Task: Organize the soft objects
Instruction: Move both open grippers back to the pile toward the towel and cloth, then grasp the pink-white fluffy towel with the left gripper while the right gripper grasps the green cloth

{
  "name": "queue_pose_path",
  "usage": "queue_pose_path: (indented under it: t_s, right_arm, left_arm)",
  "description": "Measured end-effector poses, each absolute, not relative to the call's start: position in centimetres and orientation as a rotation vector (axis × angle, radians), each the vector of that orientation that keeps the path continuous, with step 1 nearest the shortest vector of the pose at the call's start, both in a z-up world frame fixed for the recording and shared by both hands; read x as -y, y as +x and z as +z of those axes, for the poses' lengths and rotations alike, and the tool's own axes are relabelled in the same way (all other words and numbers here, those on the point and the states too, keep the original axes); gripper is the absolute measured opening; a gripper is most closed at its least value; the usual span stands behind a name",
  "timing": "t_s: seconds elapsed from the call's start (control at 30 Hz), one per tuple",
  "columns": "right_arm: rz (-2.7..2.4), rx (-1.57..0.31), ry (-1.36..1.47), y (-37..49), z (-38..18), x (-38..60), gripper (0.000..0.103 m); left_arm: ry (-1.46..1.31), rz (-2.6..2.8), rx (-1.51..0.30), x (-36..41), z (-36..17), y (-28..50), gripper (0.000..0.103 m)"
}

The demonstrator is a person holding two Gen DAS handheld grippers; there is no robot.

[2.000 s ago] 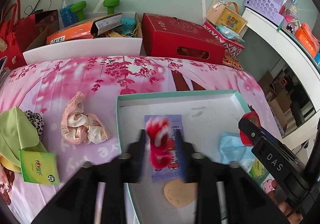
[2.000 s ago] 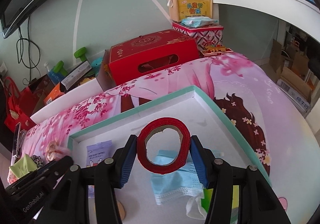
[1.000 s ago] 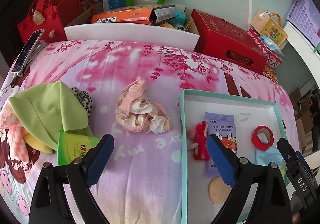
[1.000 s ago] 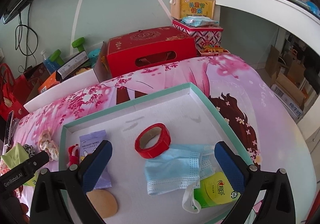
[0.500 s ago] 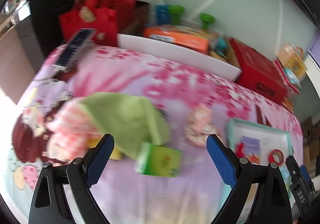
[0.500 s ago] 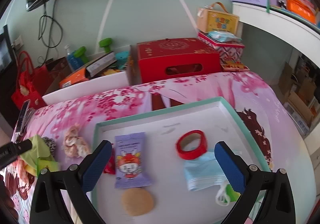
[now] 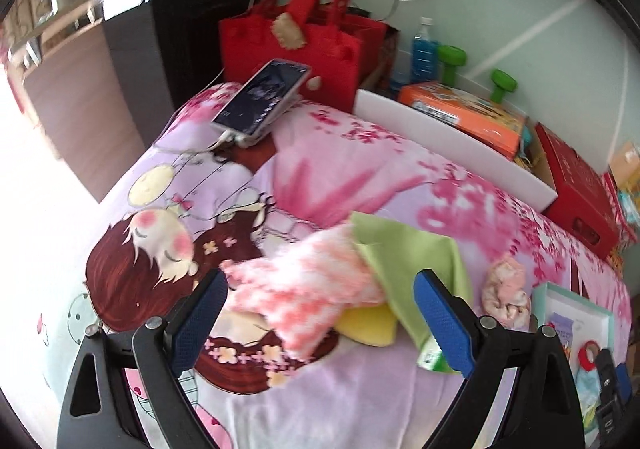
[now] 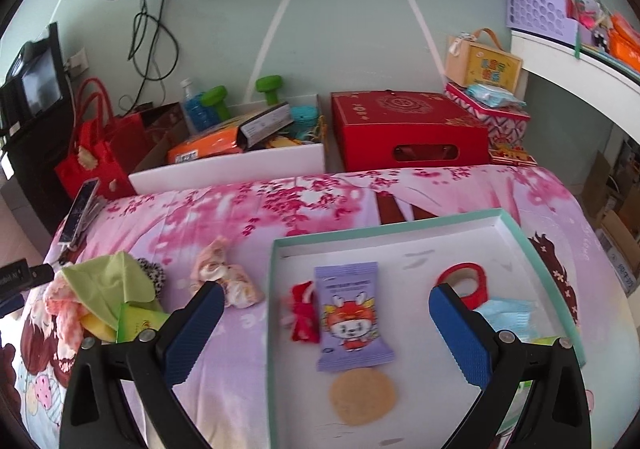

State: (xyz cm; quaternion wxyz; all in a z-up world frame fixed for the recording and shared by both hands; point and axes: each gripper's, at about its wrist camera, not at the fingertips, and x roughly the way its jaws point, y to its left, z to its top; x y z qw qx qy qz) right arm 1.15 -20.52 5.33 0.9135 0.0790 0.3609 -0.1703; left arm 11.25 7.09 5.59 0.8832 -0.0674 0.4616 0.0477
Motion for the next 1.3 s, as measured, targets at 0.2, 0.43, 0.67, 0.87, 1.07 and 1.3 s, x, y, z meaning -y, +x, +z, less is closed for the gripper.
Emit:
queue_pose_path:
  t_s: [0.2, 0.43, 0.67, 0.87, 1.07, 1.3]
  right_arm:
    - [-0.317, -0.766, 0.196, 1.5, 4.7, 18.6, 0.103]
    - [-0.32, -0.763, 0.147, 2.0, 6.3, 16.3, 0.103]
    - [-0.256, -0.739, 0.187, 3.9, 6.7, 14.1, 0.103]
    - [-0.156, -0.744, 0.192, 6.9, 5.9, 10.7, 0.103]
    - [-0.041, -0.777, 0.085, 9.4, 4.2, 6.2, 0.103]
    - [0.067, -0.845, -0.037, 10.5, 1.6, 2.6, 0.103]
  left_arm:
    - [-0.258, 0.127, -0.97, -11.4, 4.9, 11.3, 0.101]
    - [-0.299, 0.155, -0.97, -14.4, 4.3, 11.3, 0.101]
    - [-0.347, 0.152, -0.979, -16.5, 3.2, 11.5, 0.101]
    - [-0.327, 0.172, -1.009, -17.2, 2.3, 12.0, 0.101]
    - [-0.391, 0.222, -1.06, -18.4, 1.3, 12.2, 0.101]
    - [-0.433, 0.25, -1.054, -18.8, 1.7, 12.0, 0.101]
